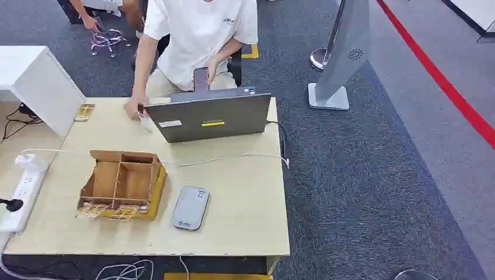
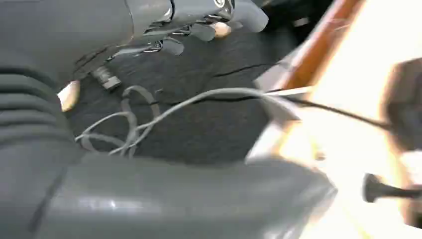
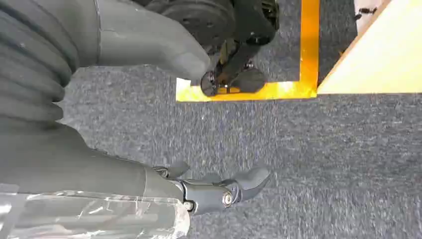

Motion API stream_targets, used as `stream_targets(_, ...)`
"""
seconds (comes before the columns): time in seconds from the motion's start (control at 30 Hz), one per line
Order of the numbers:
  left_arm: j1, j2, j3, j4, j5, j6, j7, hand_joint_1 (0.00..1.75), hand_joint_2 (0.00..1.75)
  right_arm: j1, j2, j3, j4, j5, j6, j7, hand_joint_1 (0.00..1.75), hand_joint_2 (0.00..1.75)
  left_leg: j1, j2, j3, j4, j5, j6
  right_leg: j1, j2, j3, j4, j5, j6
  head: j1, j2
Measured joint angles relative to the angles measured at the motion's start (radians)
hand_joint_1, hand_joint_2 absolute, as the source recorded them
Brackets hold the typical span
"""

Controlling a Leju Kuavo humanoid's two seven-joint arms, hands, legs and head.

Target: Pass the card to the sensor for recognition and then transmit it.

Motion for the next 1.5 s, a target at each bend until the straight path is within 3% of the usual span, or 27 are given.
stream_targets(0.37,0.021,0.006,-0.165,-0.262,-0.148,0.185,-0.050,0.00,0.00,-0.014,0.048,-0.114,-0.050,0.143,0.119,-0.002,0.00,1.75,0.000,0.000,0.000,0.000,0.000,0.000,0.000,0.000,0.000,0.000,0.000,0.000,0.000,0.000)
stream_targets(0.57,-0.012,0.025,-0.230,-0.310,-0.273,0.262,-0.056,0.00,0.00,-0.038,0.069,-0.178,-0.057,0.238,0.179,-0.024,0.00,1.75,0.000,0.000,0.001,0.000,0.001,0.000,0.000,0.000,0.000,0.000,0.000,0.000,0.000,0.000)
stream_targets(0.93,-0.158,0.100,-0.359,-0.284,-0.522,0.343,0.033,0.00,0.00,-0.096,0.090,-0.276,-0.052,0.439,0.253,-0.114,0.00,1.75,0.000,0.000,0.001,0.000,0.001,0.000,0.000,0.000,0.001,0.000,0.002,-0.001,0.000,0.000)
stream_targets(1.5,-0.410,0.248,-0.563,-0.116,-0.854,0.418,0.205,0.00,0.00,-0.190,0.113,-0.423,-0.007,0.741,0.337,-0.252,0.00,1.75,0.000,0.002,0.001,0.000,0.002,0.000,0.000,0.002,0.000,0.000,0.003,-0.002,0.000,0.000)
